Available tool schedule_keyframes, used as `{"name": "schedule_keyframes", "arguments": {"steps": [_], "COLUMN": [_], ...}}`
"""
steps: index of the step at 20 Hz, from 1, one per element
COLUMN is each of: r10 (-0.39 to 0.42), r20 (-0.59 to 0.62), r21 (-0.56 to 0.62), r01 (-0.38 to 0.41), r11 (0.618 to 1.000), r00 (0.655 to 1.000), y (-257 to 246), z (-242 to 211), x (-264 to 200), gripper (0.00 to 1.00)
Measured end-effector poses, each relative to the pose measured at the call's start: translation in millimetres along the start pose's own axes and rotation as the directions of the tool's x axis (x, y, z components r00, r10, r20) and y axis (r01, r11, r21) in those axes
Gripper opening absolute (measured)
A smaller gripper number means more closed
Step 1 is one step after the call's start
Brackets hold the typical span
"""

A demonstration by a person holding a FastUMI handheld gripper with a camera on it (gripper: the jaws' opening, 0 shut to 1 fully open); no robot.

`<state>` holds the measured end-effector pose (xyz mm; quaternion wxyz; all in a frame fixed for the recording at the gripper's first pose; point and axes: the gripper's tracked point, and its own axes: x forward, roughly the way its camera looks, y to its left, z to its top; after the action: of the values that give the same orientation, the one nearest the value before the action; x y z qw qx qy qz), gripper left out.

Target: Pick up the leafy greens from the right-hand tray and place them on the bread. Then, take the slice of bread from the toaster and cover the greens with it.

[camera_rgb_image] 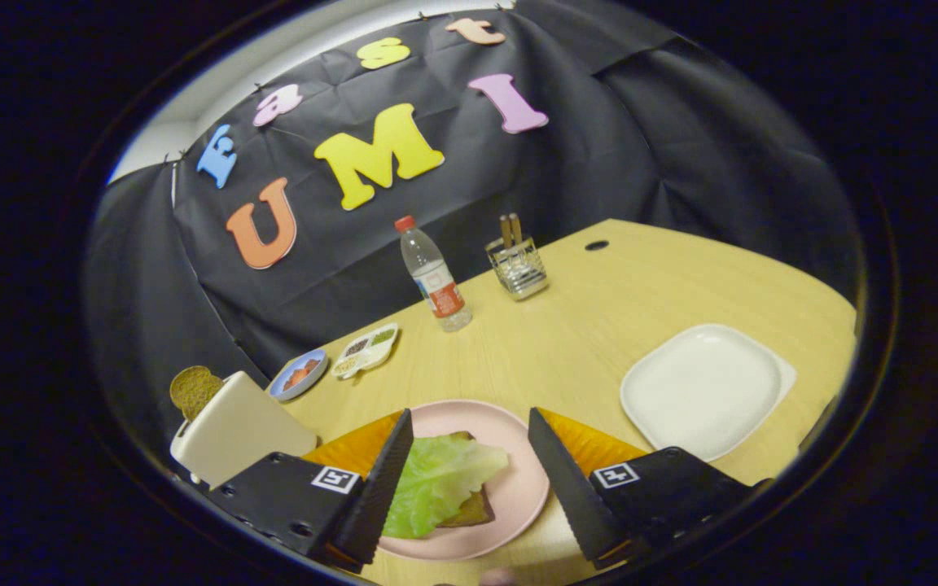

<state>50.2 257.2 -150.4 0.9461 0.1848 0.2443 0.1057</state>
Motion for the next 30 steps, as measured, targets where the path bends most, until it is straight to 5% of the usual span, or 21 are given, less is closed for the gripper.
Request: {"name": "schedule_keyframes", "arguments": {"steps": [8, 14, 18, 28, 30], "r10": [0.0, 0.175, 0.223, 0.113, 0.071], "r20": [0.234, 0.207, 0.161, -0.006, -0.029], "r21": [-0.252, -0.305, -0.314, -0.402, -0.401], "r01": [0.061, -0.106, -0.164, -0.106, -0.077], "r11": [0.966, 0.946, 0.935, 0.909, 0.913], "r00": [0.972, 0.963, 0.961, 0.994, 0.997], "y": [75, 199, 271, 339, 337], "z": [43, 25, -2, -51, -53], "x": [-58, -80, -83, -17, -7], "gripper": [0.95, 0.96, 0.96, 0.95, 0.75]}}
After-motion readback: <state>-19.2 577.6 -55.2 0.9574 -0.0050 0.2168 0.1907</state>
